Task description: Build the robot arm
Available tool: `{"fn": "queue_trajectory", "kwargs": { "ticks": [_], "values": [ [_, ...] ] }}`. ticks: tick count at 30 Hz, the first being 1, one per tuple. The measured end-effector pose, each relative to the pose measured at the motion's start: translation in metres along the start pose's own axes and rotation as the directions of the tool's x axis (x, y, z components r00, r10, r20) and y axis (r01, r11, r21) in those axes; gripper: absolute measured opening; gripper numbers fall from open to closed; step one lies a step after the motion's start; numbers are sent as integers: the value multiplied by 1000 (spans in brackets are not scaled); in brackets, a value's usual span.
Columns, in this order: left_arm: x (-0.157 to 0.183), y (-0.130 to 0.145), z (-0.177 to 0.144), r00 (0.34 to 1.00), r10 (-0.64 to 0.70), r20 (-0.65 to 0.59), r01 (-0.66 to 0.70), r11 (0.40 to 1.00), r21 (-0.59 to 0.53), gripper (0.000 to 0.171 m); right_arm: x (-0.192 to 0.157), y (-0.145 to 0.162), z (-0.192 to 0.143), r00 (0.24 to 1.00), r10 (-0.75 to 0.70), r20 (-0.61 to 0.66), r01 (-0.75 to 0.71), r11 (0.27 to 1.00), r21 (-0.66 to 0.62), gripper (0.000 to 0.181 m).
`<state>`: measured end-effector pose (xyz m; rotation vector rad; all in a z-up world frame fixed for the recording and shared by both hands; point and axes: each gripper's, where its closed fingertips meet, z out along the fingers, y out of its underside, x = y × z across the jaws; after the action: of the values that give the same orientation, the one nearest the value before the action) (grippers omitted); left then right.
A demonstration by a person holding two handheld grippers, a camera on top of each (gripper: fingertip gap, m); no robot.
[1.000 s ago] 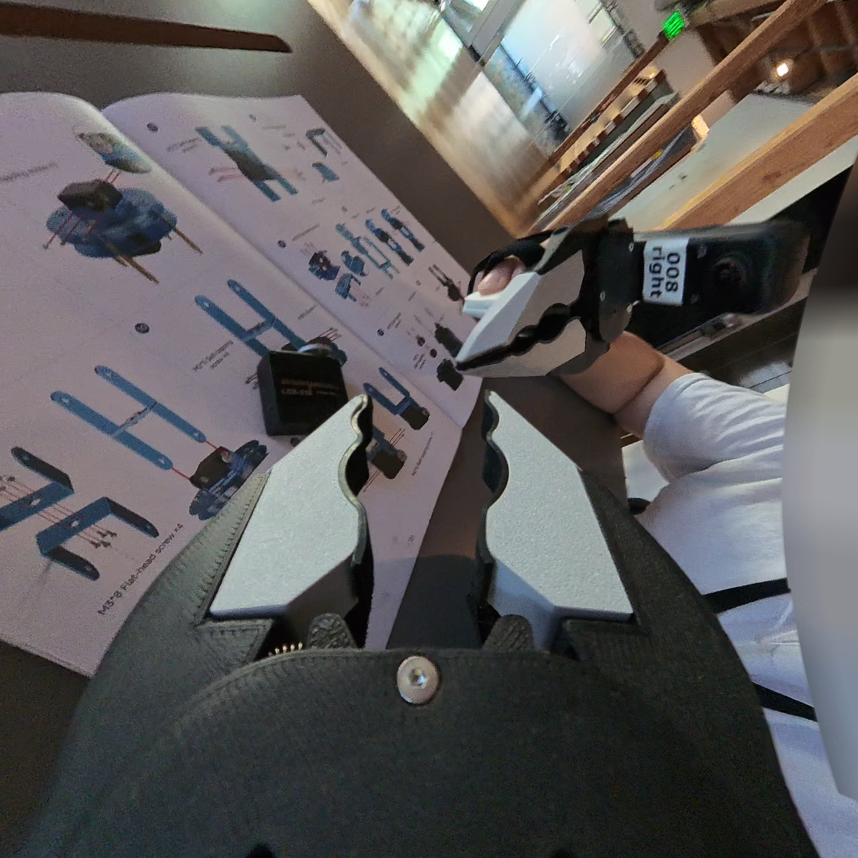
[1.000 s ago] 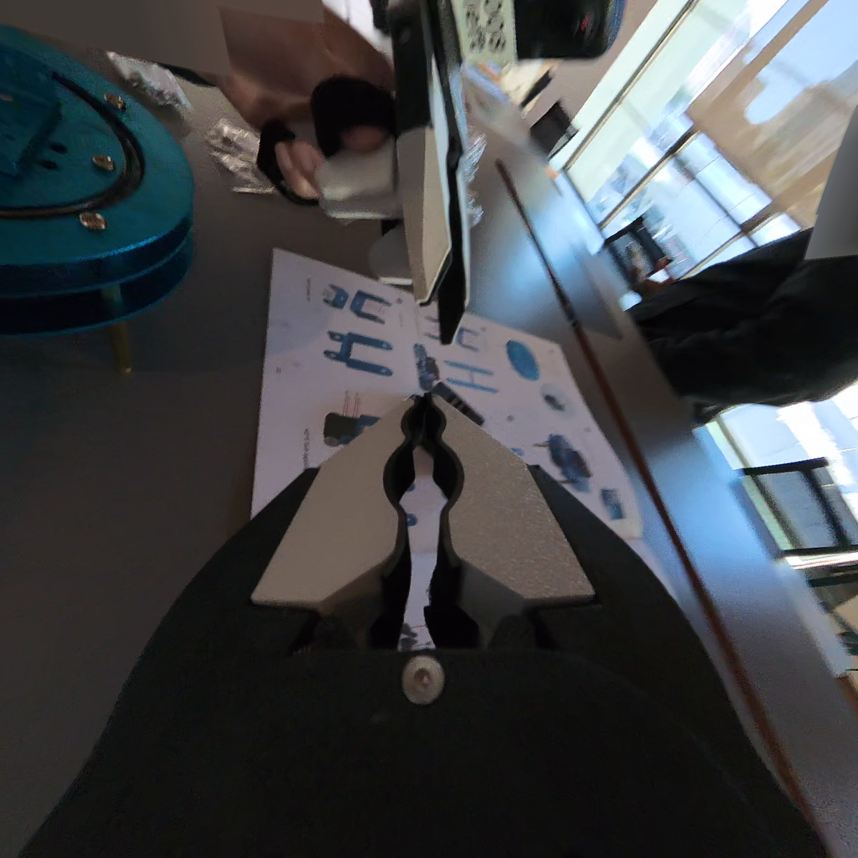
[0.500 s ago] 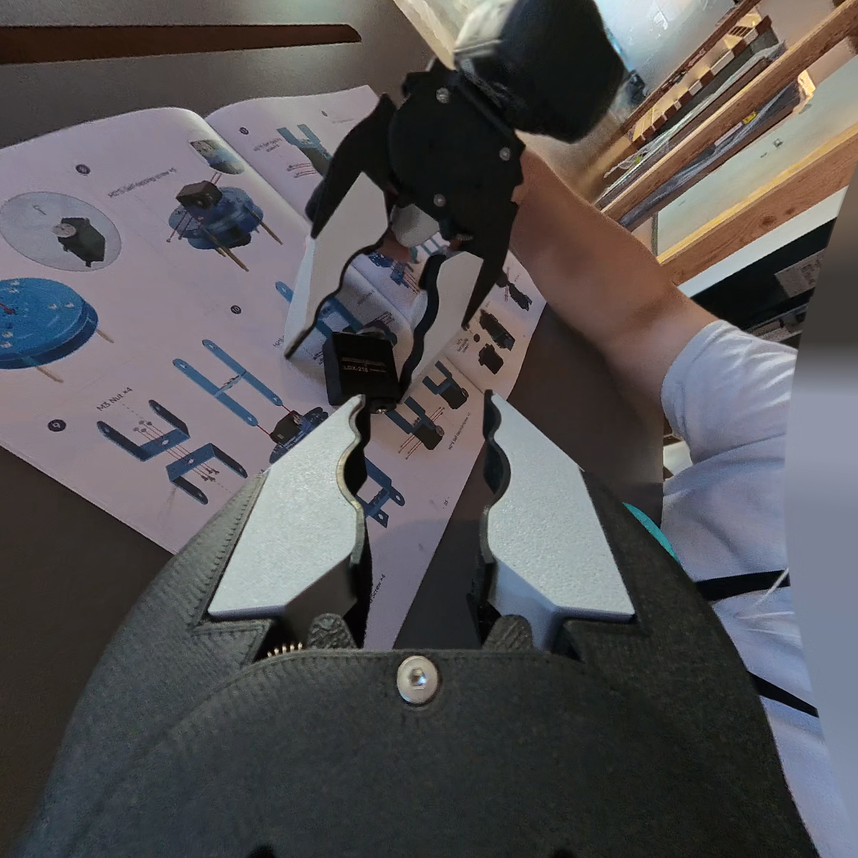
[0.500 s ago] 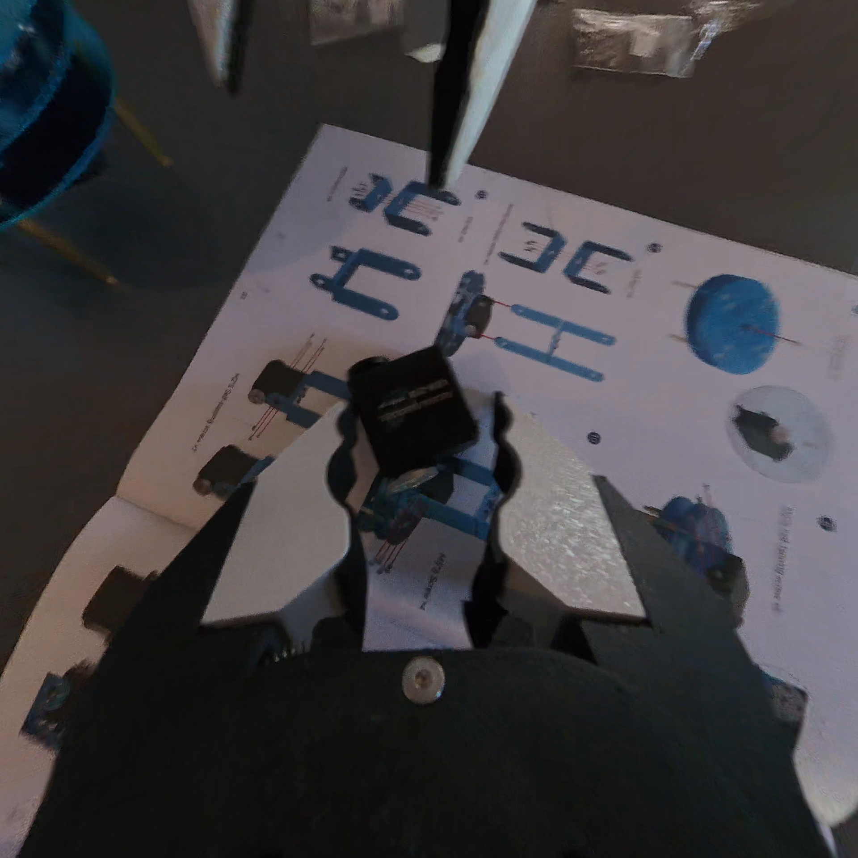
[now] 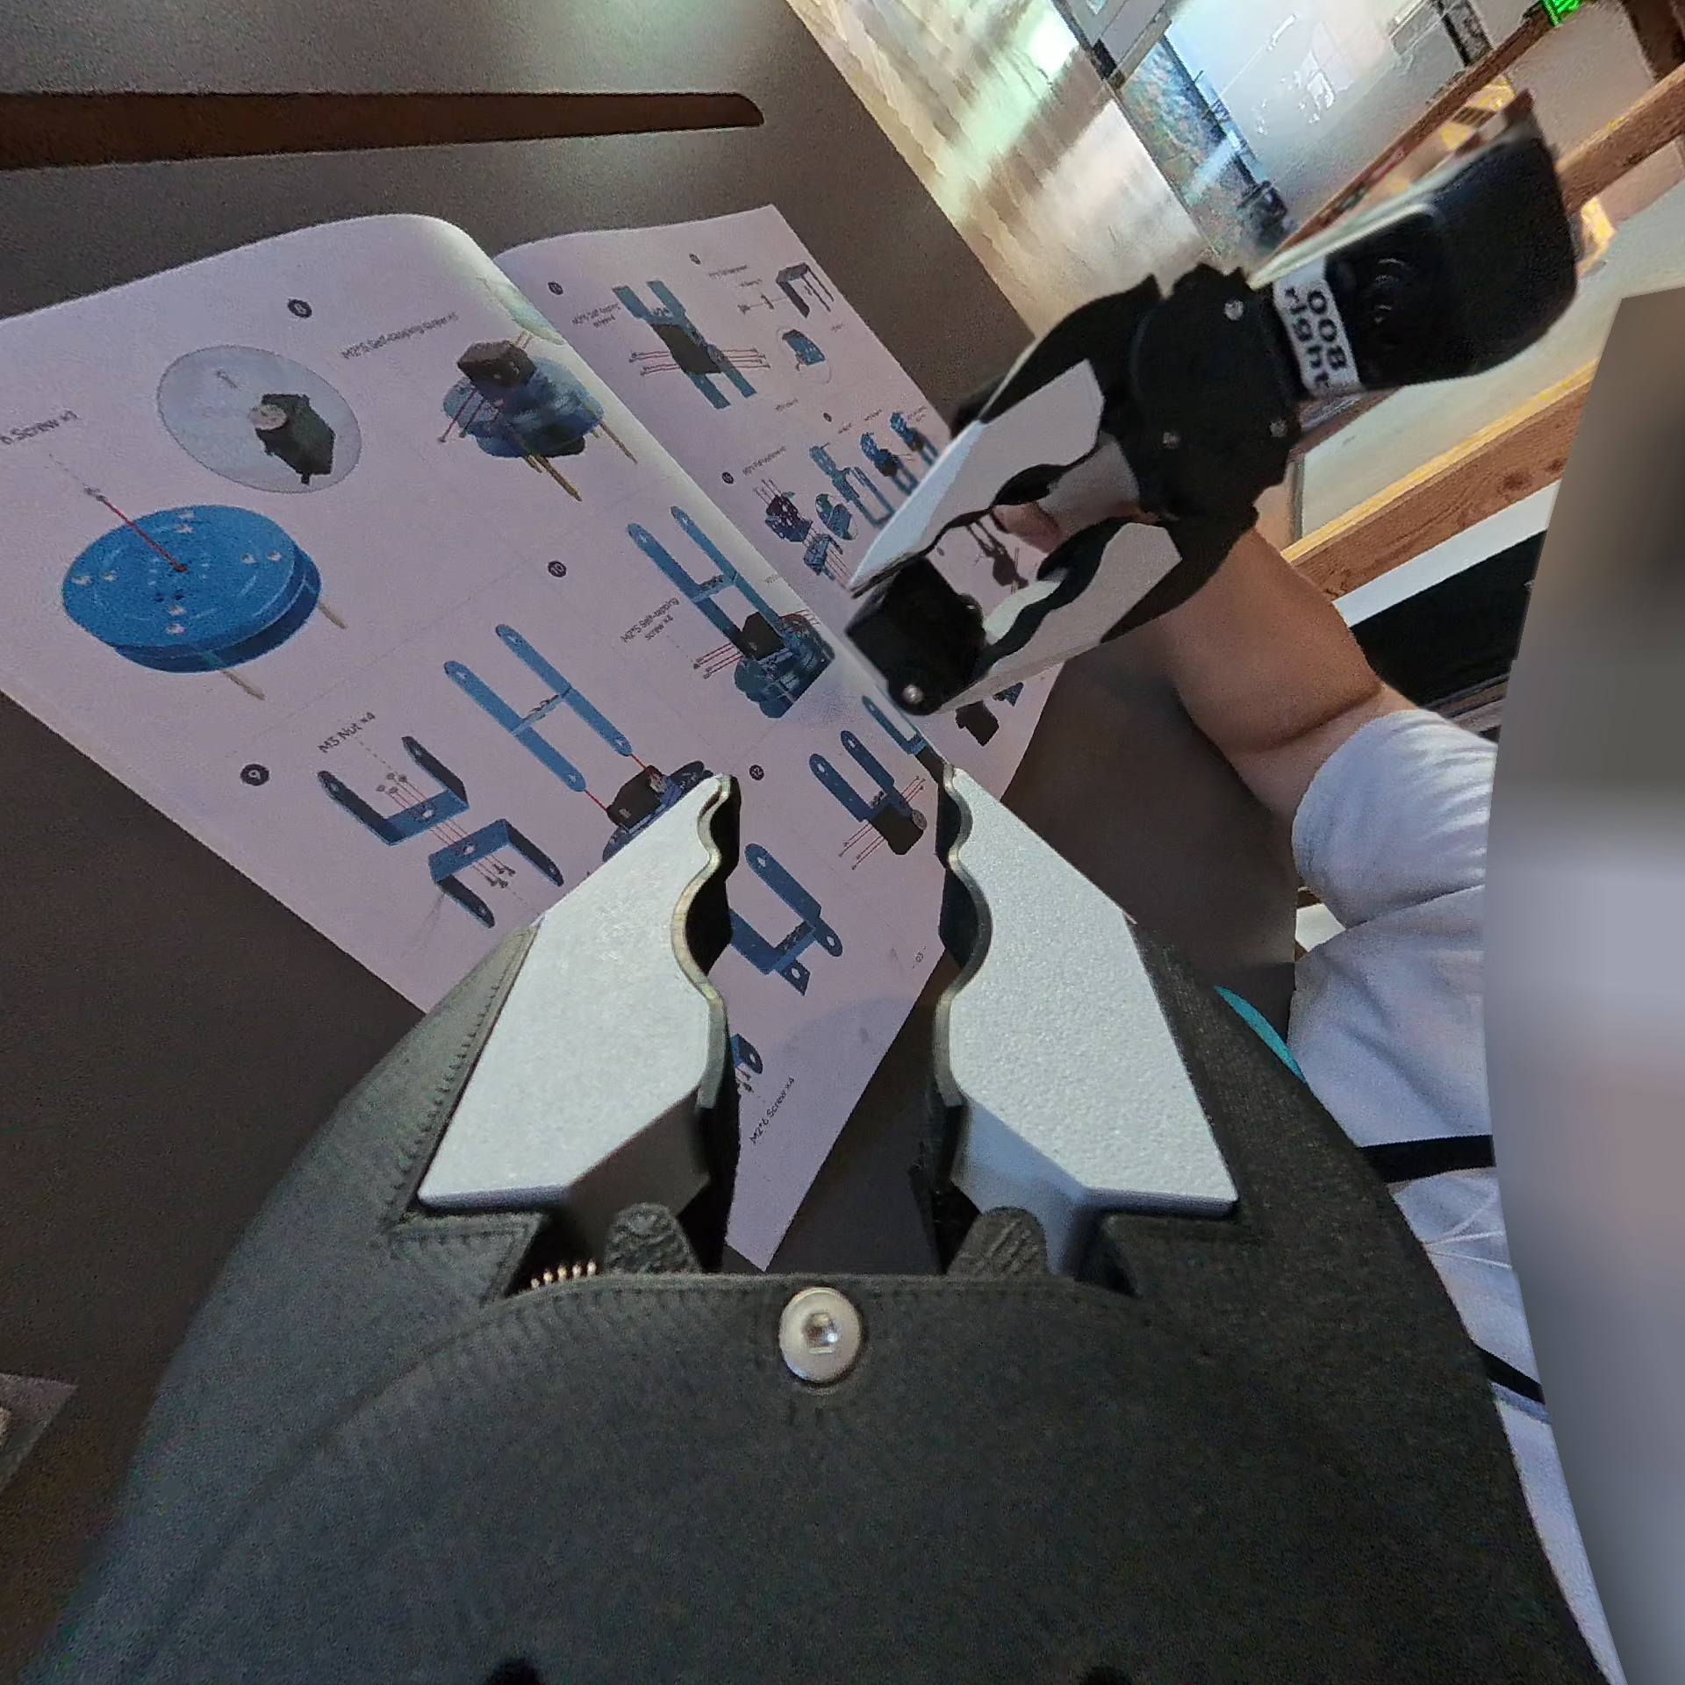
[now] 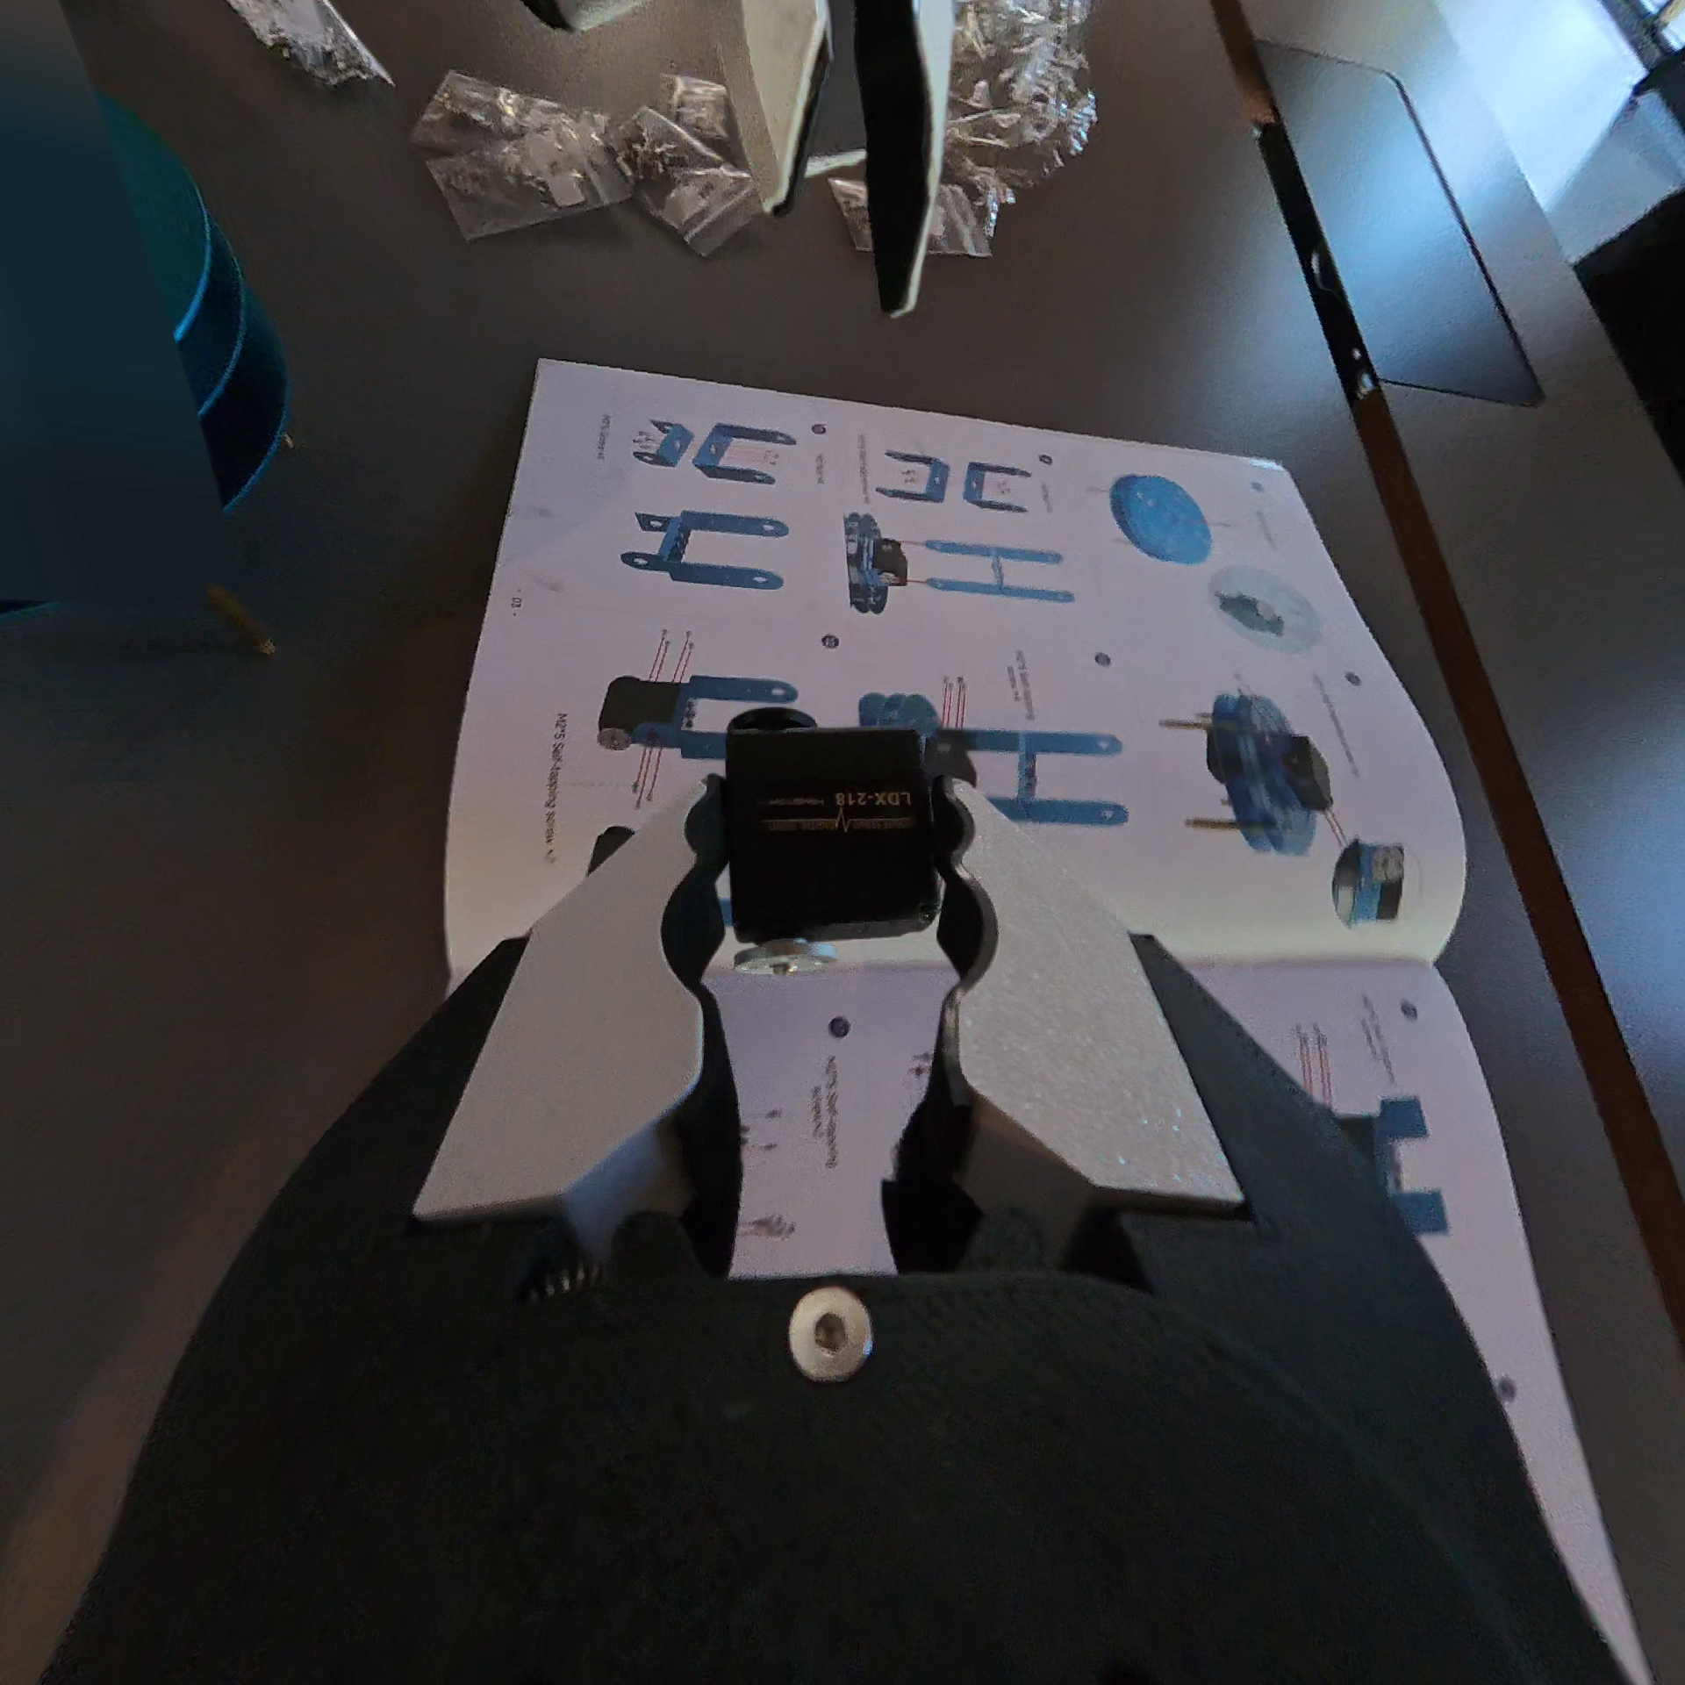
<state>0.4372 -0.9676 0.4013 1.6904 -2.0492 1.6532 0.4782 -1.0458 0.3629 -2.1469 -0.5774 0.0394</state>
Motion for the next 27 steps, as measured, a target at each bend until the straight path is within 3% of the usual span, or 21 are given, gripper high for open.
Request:
{"fn": "queue_trajectory", "kwargs": {
  "ticks": [7, 12, 16, 20, 27],
  "values": [
    [-8, 17, 8, 995, 70, 78, -61, 993, -101, 42, -18, 12, -9, 979, 174, -106, -173, 985, 20, 43],
    [-26, 43, 22, 973, 154, 175, -109, 964, -244, 42, -38, 13, -8, 945, 314, -89, -307, 948, 88, 42],
    [-34, 52, 27, 954, 201, 220, -130, 945, -301, 38, -18, 17, 7, 946, 296, -135, -295, 955, 27, 42],
    [-40, 61, 28, 948, 206, 243, -114, 932, -345, 38, -13, 24, 22, 927, 364, -85, -369, 928, -53, 43],
    [-42, 63, 27, 946, 201, 255, -101, 929, -356, 34, -19, 30, 26, 968, 198, -156, -222, 962, -159, 43]
  ]
}}
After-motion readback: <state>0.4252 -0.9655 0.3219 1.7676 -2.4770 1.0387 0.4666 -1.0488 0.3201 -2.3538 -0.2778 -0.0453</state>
